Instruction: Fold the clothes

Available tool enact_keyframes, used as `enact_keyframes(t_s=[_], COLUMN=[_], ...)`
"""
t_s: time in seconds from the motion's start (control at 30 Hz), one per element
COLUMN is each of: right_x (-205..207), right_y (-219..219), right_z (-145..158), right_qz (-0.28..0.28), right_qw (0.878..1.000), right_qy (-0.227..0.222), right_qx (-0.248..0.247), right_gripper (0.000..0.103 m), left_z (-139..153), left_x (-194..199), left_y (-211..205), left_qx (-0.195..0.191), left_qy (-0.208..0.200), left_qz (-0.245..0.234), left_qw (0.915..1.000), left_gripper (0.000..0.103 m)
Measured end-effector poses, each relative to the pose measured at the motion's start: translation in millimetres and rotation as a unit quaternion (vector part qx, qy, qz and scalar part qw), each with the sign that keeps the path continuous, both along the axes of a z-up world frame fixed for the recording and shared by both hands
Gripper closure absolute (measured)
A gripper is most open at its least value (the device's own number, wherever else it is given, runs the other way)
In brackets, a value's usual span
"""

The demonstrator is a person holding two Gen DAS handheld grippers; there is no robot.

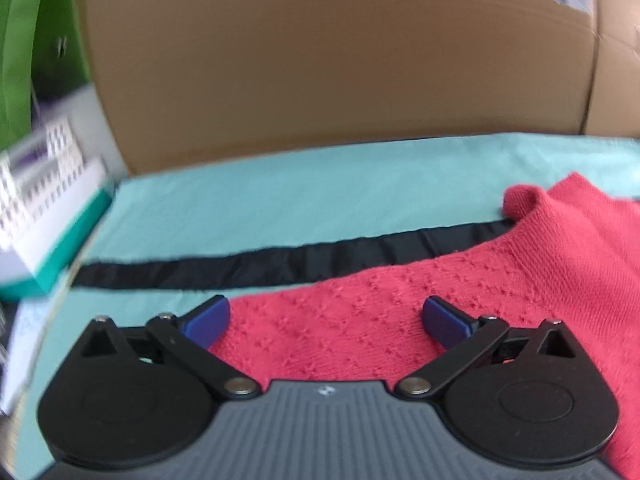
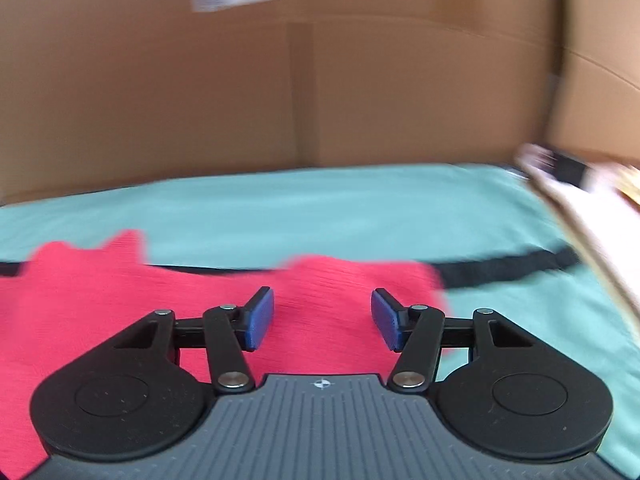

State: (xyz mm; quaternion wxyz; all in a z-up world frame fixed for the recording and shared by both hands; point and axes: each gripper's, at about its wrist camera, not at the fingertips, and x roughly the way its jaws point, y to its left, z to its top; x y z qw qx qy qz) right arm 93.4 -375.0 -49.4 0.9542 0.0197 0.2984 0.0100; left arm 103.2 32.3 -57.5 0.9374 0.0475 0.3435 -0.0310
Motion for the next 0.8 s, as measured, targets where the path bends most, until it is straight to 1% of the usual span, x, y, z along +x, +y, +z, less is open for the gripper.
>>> enact_keyframes(t_s=[0.03,0.1,0.13,0.17,0.23,0.27,0.3,0.37,0.43,0.47,0.5,0.53,0.57,0.63,0.67,0.7,0.73,0.8], right_x=[6.3,20.0,25.9,29.0,34.8,35.7,34.5,29.2,16.1,6.2,-5.5,-15.9,-23.0,-32.7,-33.5,-31.6,-29.7,-26.7], right_y=[9.5,19.2,20.6,12.2,-4.3,-12.2,-20.9,-33.2,-28.4,-21.9,-16.1,-9.6,-0.9,18.6,24.4,24.2,17.4,-1.7], right_z=[-1.9,-9.6,-12.8,-14.1,-16.7,-17.4,-17.3,-16.5,-11.4,-5.7,0.7,3.8,6.0,2.7,-2.1,-7.9,-12.1,-12.0], right_qz=[0.015,0.020,0.019,0.008,-0.018,-0.042,-0.054,-0.075,-0.095,-0.093,-0.069,-0.029,0.005,0.052,0.055,0.044,0.032,-0.001], right_qw=[1.000,0.999,0.999,0.999,0.999,0.998,0.997,0.996,0.993,0.993,0.996,0.999,1.000,0.998,0.996,0.996,0.996,0.998], right_qy=[0.005,0.018,0.022,0.021,0.018,0.018,0.018,0.023,0.018,0.011,0.002,-0.004,-0.002,0.009,0.019,0.029,0.033,0.038], right_qx=[-0.006,-0.030,-0.037,-0.032,-0.029,-0.044,-0.044,-0.045,-0.072,-0.077,-0.065,-0.042,-0.031,-0.043,-0.061,-0.078,-0.078,-0.055], right_gripper=[0.042,0.042,0.040,0.037,0.034,0.033,0.026,0.026,0.026,0.030,0.031,0.031,0.031,0.031,0.031,0.029,0.019,0.009], left_z=[0.0,-1.1,-0.6,0.2,1.9,2.7,3.6,5.2,6.9,7.8,8.6,9.5,10.3,8.1,5.4,2.6,1.7,1.4], left_x=[0.4,1.7,1.0,-0.3,-2.9,-4.1,-5.4,-8.0,-10.5,-11.8,-13.1,-14.3,-15.6,-23.5,-26.3,-29.2,-29.4,-28.5], left_y=[1.6,3.8,4.6,5.4,6.9,7.7,8.5,10.0,11.6,12.4,13.2,13.9,14.7,6.4,3.2,0.0,4.1,16.8], left_qx=[0.002,0.011,0.010,0.009,0.006,0.004,0.002,-0.001,-0.004,-0.006,-0.007,-0.009,-0.011,0.007,0.021,0.035,0.031,0.017], left_qy=[0.000,-0.003,-0.004,-0.005,-0.006,-0.007,-0.008,-0.009,-0.011,-0.011,-0.012,-0.013,-0.014,-0.013,-0.013,-0.012,-0.009,-0.004], left_qz=[0.005,0.013,0.016,0.017,0.020,0.022,0.024,0.027,0.030,0.032,0.033,0.035,0.037,0.022,0.018,0.014,0.016,0.028], left_qw=[1.0000,0.9998,0.9998,0.9998,0.9998,0.9997,0.9997,0.9996,0.9995,0.9994,0.9993,0.9993,0.9992,0.9996,0.9995,0.9992,0.9994,0.9995], left_gripper=[0.001,0.001,0.001,0.001,0.001,0.001,0.001,0.001,0.001,0.001,0.001,0.001,0.001,0.001,0.001,0.001,0.001,0.001])
